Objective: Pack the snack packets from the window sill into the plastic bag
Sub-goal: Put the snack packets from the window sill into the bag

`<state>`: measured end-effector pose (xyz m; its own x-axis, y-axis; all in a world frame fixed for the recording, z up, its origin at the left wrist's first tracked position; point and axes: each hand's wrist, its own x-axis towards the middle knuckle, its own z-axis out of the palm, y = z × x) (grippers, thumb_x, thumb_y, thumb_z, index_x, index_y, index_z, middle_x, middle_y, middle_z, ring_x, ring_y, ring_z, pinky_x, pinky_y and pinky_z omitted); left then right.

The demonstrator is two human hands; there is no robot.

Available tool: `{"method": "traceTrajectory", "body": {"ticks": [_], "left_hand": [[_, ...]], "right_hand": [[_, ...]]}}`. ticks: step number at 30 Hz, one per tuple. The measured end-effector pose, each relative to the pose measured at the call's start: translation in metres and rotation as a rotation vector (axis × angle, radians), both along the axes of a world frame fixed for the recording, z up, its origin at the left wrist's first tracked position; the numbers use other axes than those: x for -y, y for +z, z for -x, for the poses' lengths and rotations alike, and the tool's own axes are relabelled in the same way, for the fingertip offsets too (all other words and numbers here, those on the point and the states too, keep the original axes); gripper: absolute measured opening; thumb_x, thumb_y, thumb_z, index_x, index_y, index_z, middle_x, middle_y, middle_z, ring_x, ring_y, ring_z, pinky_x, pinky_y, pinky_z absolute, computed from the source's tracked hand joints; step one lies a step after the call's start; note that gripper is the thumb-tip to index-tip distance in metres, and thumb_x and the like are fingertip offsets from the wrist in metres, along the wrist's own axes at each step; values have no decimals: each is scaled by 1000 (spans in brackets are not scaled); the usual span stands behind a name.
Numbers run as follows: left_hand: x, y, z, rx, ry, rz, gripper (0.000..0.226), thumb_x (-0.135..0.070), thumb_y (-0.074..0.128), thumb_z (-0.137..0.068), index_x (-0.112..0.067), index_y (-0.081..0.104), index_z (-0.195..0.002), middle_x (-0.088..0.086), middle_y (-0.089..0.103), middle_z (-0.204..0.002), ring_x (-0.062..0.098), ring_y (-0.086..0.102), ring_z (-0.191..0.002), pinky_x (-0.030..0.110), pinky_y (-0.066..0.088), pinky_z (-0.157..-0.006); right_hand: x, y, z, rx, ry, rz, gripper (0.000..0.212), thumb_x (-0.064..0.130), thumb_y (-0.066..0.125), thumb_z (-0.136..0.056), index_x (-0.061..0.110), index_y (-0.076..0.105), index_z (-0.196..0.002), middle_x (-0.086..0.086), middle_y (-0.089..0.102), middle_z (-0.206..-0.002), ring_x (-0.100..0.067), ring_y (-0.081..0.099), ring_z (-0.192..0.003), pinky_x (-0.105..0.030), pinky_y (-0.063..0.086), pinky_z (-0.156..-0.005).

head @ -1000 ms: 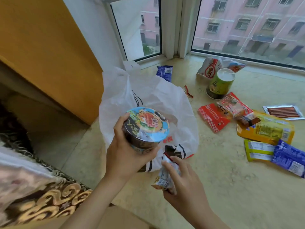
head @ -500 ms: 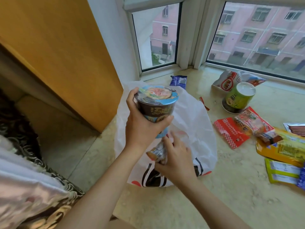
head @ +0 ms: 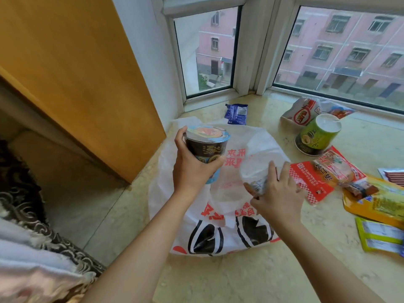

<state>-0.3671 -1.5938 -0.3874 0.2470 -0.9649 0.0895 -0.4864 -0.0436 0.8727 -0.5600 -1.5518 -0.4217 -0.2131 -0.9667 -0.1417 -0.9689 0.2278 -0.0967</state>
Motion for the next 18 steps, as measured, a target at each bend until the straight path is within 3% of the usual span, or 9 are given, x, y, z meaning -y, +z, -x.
{"method": "traceTrajectory", "body": {"ticks": [4, 7, 12, 15, 18], "left_hand": [[4, -15, 6, 105, -20, -52, 103, -48, 83, -59, -43, 14, -135, -8, 45, -140, 19, 56, -116, 39, 56, -76], [2, -27, 15, 76, -39, -15, 100, -49, 84, -57, -42, 19, -132, -7, 49, -136, 17, 57, -115, 40, 58, -74], [-2, -41, 42, 119, -22, 85, 94, -42, 86, -54, -34, 29, -128, -1, 47, -129, 19, 44, -116, 30, 50, -84], [-2, -58, 53, 84, -51, 13, 84, -38, 86, -58, -34, 30, -120, -3, 47, -130, 19, 50, -114, 37, 54, -81], [-8, -79, 55, 78, -99, -45, 72, -35, 85, -60, -36, 33, -110, -7, 46, -123, 14, 53, -107, 34, 53, -78]], "right_hand": [[3, -1, 34, -21, -142, -61, 108, 47, 71, -65, 19, 9, -149, -17, -1, -158, -38, 36, -131, -54, 34, -97], [2, -1, 48, -6, -196, -92, 109, 44, 73, -65, 21, 9, -150, -16, -1, -159, -39, 34, -133, -56, 34, -100], [-5, 1, 45, 10, -158, -37, 105, 43, 70, -66, 24, 10, -150, -14, 0, -159, -34, 35, -132, -52, 31, -100], [-5, 4, 41, 46, -149, -39, 104, 44, 68, -68, 25, 8, -151, -12, -1, -160, -33, 31, -135, -53, 29, -101], [-6, 5, 39, 58, -125, -25, 104, 46, 68, -68, 26, 8, -150, -10, -2, -160, -32, 29, -137, -55, 29, -102]]}}
